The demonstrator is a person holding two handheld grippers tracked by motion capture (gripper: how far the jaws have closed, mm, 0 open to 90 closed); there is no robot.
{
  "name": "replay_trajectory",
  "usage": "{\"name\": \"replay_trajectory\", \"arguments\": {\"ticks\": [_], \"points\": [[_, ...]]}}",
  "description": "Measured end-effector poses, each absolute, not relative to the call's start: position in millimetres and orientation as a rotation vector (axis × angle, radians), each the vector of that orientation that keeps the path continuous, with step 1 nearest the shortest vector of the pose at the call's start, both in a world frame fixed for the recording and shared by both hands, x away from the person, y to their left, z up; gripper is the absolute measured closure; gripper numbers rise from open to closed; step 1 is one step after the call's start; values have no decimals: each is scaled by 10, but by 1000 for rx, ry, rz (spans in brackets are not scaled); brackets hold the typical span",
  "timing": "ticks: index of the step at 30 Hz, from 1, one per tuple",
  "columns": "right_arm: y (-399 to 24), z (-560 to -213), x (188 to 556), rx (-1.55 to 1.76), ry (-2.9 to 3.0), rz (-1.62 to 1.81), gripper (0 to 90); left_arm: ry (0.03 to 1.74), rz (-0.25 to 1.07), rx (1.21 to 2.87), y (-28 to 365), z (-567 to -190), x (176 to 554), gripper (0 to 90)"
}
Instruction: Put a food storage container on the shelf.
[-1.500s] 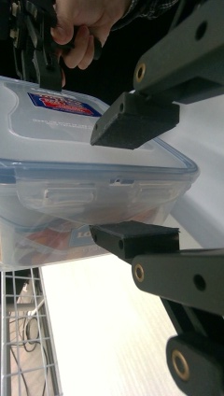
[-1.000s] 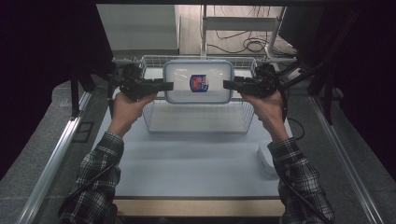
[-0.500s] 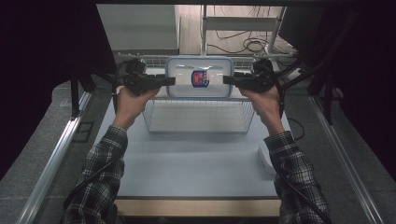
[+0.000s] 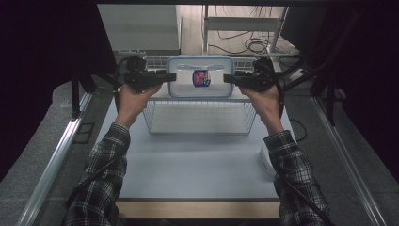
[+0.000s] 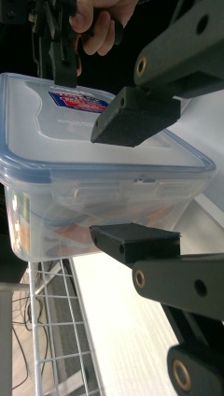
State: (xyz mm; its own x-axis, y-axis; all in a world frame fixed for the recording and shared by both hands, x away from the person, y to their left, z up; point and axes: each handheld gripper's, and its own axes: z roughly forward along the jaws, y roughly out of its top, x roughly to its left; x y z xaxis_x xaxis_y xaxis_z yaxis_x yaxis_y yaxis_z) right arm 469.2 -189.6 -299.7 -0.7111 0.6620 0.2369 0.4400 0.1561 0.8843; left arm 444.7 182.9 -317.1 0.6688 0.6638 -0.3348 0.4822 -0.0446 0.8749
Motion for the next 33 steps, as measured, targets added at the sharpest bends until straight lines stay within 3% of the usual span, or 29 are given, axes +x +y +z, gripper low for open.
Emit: {"name": "replay_trajectory", "arguments": {"ticks": [10, 21, 33], "points": [[-1893, -2996, 4765, 1106, 2202, 1594, 435, 961, 198, 1652, 1821, -3138, 4510, 503], [-1945, -2954, 4876, 1130, 2149, 1577, 517, 1007, 269, 1659, 1798, -3072, 4605, 559], [-1965, -2967, 4896, 1140, 2138, 1551, 531, 1039, 292, 1668, 1842, -3136, 4641, 575]]}}
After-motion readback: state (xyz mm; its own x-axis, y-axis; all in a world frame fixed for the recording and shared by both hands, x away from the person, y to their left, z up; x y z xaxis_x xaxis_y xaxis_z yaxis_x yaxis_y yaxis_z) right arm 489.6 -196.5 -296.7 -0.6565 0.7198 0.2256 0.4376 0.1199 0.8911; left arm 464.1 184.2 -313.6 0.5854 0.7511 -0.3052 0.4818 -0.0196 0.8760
